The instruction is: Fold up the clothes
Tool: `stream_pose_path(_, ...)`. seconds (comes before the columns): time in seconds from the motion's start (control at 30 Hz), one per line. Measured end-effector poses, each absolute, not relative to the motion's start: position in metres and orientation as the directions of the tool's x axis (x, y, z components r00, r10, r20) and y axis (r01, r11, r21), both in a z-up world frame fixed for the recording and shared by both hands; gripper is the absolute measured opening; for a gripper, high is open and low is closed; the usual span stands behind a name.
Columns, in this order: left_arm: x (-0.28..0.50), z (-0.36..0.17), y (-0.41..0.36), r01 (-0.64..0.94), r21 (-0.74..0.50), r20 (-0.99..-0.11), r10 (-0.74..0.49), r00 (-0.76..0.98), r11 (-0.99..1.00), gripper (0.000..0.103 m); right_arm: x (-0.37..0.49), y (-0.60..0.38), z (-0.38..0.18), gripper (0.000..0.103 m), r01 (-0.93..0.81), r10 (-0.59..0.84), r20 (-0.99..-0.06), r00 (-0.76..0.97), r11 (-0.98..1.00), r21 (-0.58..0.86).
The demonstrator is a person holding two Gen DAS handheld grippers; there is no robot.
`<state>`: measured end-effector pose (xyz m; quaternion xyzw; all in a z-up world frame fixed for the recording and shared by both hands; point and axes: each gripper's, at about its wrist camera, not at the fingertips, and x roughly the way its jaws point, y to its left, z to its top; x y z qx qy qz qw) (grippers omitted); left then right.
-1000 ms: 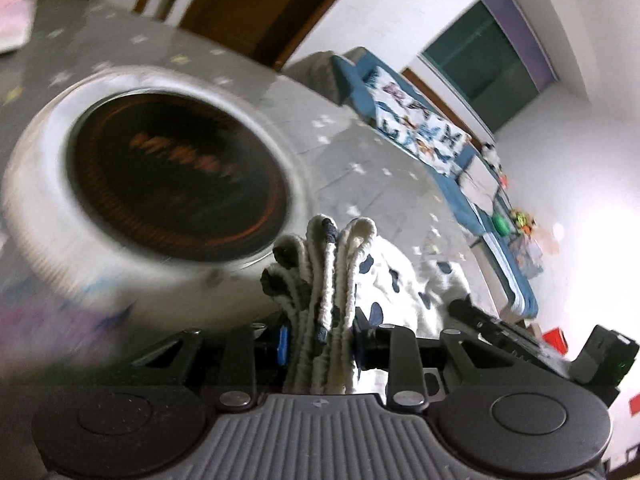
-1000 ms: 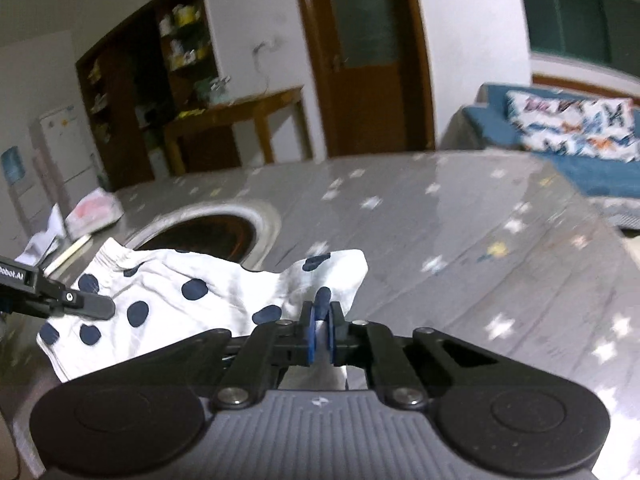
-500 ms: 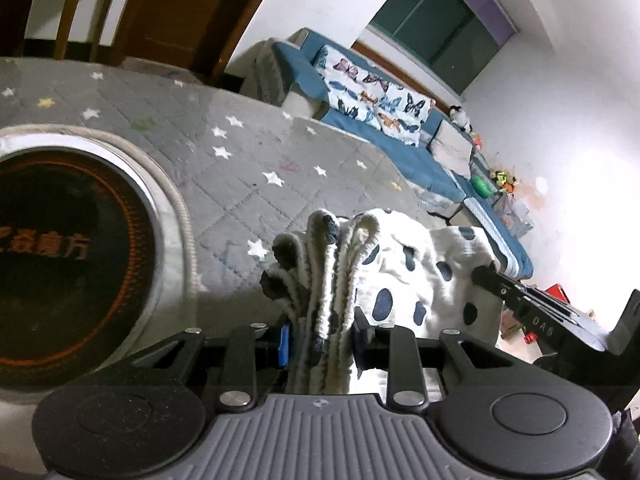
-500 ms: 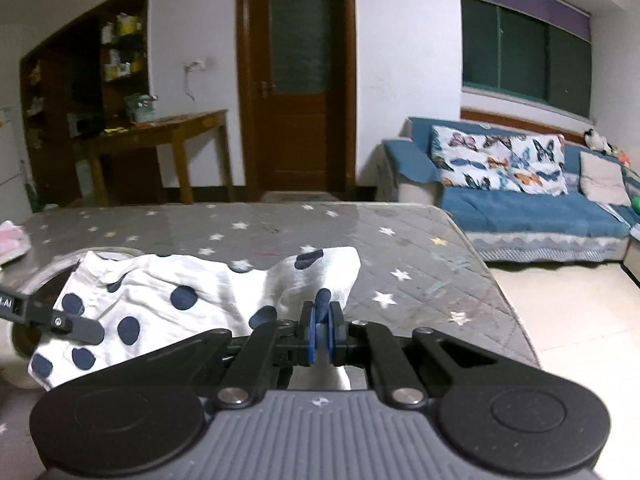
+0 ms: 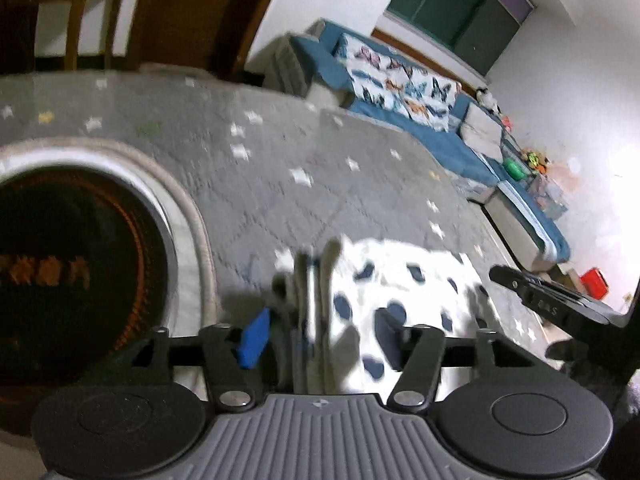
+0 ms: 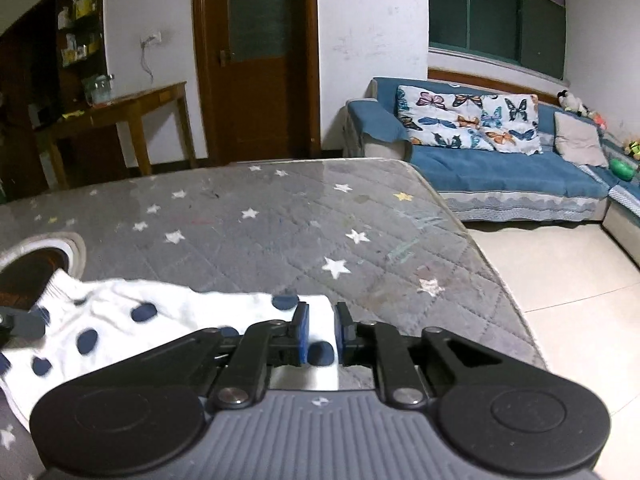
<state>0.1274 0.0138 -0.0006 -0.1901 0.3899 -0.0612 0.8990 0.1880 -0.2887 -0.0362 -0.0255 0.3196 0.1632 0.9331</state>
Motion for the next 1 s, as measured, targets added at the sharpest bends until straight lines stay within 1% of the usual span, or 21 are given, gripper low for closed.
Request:
stream_pose_path(0.1,0.134,0.010,0.010,-0.028,-0.342,-0.658,-0.218,0.720,0.939,0.076,0.193,-0.290,-0.037,0.025,-0.326,0.307,-0.604,0.735,0.942,0.083)
stream_pose_path(0.23,0.143,0.010,-0.004,-0.010,-0.239,-0.662,-0.156,0.733,0.971,0.076,0.208,-0.281,-0.047,0.028,-0.330,0.333,-0.640,0.693,0.935,0.129)
stream_pose_path(0.3,0.148,0.004,-0.009,-0.006,-0.200,-0.671,-0.133,0.729,0.980,0.076,0.215,-0.277,-0.055,0.031,-0.331,0.328,-0.658,0.678,0.935,0.126)
stream_pose_path(0.43,0.154,-0.009,-0.015,-0.014,-0.163,-0.699,-0.106,0.708,0.987,0.076,0.221,-0.273,-0.066,0.033,-0.324,0.314,-0.684,0.659,0.939,0.119)
stream_pose_path(0.6,0.156,-0.016,-0.016,-0.018,-0.149,-0.711,-0.094,0.697,0.989,0.076,0.212,-0.275,-0.057,0.038,-0.343,0.325,-0.661,0.676,0.933,0.108)
stream_pose_path(0.73,0.151,-0.012,-0.017,-0.015,-0.136,-0.703,-0.085,0.706,0.991,0.076,0.191,-0.277,-0.045,0.040,-0.375,0.353,-0.647,0.676,0.920,0.111)
stream_pose_path(1.0,0.139,-0.007,-0.019,-0.009,-0.107,-0.687,-0.067,0.723,0.994,0.076,0.126,-0.282,-0.040,0.041,-0.425,0.377,-0.630,0.679,0.901,0.081)
